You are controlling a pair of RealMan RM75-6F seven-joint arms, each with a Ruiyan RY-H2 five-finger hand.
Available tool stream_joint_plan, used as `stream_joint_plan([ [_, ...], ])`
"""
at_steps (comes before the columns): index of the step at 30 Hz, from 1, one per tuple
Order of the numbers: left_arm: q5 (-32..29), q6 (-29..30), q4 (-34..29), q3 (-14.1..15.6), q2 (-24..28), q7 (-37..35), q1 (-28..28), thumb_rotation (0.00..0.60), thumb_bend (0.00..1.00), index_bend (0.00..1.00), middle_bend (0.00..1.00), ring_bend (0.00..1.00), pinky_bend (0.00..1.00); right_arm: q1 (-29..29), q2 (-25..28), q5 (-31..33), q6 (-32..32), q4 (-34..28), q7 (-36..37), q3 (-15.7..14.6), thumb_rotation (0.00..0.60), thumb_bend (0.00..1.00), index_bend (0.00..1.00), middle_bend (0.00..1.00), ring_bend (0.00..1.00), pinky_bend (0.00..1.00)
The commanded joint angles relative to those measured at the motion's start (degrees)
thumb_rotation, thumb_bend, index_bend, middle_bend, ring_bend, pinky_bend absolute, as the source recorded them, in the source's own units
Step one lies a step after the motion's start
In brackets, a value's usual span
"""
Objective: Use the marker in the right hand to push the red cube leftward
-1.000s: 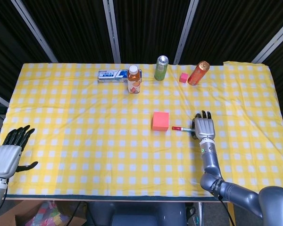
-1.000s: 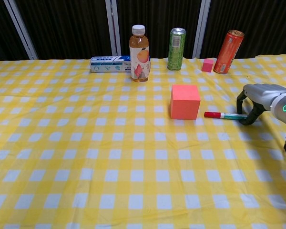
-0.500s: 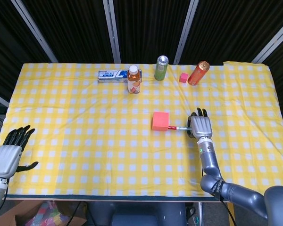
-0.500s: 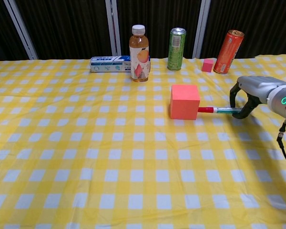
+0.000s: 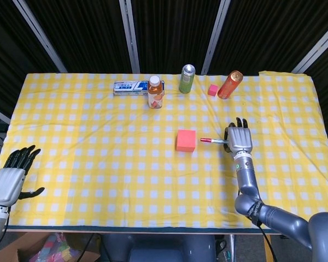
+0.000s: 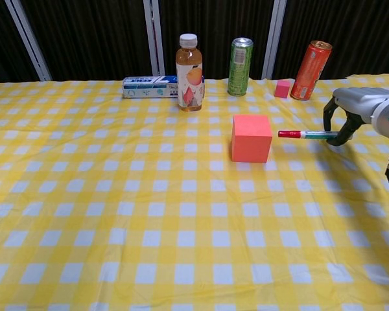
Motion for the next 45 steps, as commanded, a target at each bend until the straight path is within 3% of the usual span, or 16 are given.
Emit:
stream_joint_plan([
  [1, 0.0, 0.0, 0.0, 0.0, 0.0, 0.0, 0.0, 0.6, 0.0, 0.0, 0.0, 0.0, 0.0, 0.3, -0.6, 0.2, -0.6, 0.9, 0.2, -0.2, 0.6, 0.4, 0.67, 0.28, 0.0, 0.0],
  [15, 0.1, 0.0, -0.3, 0.1, 0.4, -1.2, 0.0, 0.6, 0.0, 0.0, 0.0, 0.0, 0.0, 4.7, -5.0, 0.7, -0.2, 1.6, -1.1, 2.1, 0.6, 0.4, 0.67, 0.28, 0.0, 0.0],
  [28, 0.1, -0.6, -0.6, 0.2, 1.0, -2.2, -0.2, 0.6, 0.0, 0.0, 0.0, 0.0, 0.0, 7.0, -8.1, 0.7, 1.1, 0.5, -3.7, 1.3, 0.6, 0.4, 0.67, 0.28, 0.0, 0.0],
  [45, -0.1, -0.8, -0.9, 0.2, 0.9, -1.8, -0.2, 0.6, 0.0, 0.0, 0.0, 0.0, 0.0, 4.8, -4.9, 2.2, 4.1, -1.3, -5.6, 0.7, 0.6, 0.4, 0.67, 0.28, 0.0, 0.0],
])
